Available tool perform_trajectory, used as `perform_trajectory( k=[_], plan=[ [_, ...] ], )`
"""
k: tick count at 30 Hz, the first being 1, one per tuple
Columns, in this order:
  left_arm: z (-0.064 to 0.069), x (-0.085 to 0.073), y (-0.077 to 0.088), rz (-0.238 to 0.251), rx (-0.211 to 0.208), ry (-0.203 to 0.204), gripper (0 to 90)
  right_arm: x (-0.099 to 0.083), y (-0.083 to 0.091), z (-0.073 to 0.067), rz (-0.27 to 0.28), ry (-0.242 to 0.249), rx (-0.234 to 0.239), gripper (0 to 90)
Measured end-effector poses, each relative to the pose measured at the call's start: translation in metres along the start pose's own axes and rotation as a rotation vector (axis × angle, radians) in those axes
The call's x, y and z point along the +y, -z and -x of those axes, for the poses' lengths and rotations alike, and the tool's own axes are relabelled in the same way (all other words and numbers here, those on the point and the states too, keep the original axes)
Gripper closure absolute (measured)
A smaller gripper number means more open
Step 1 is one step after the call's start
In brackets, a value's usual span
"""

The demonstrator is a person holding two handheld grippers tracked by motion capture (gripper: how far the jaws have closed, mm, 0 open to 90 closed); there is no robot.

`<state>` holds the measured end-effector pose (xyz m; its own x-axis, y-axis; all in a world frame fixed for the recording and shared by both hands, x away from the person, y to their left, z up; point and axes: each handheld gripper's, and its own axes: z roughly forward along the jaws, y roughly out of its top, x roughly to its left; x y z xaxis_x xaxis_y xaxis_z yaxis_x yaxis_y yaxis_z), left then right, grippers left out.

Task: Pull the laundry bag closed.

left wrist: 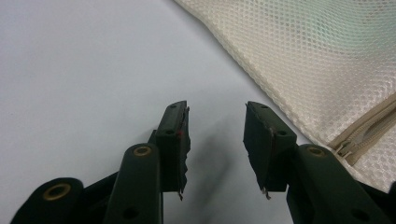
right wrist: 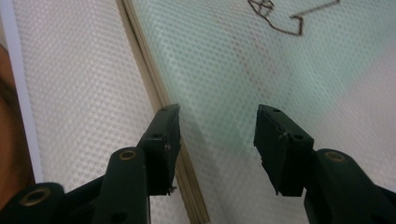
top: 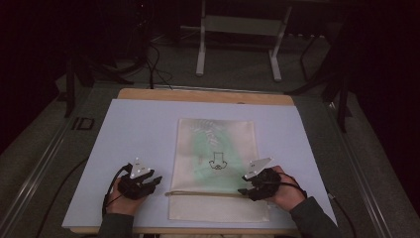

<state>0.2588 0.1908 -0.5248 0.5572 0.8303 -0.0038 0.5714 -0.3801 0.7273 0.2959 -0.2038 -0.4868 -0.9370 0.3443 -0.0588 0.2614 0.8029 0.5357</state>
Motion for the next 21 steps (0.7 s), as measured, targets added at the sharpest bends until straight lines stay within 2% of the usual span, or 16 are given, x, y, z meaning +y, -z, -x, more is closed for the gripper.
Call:
perform_trajectory(
  k=[21],
  plan=[
    [0.001, 0.001, 0.0, -0.008, 0.007, -0.015, 58.9, 0.034, -0.021, -0.015, -0.003, 0.077, 0.057, 51.3]
  ],
)
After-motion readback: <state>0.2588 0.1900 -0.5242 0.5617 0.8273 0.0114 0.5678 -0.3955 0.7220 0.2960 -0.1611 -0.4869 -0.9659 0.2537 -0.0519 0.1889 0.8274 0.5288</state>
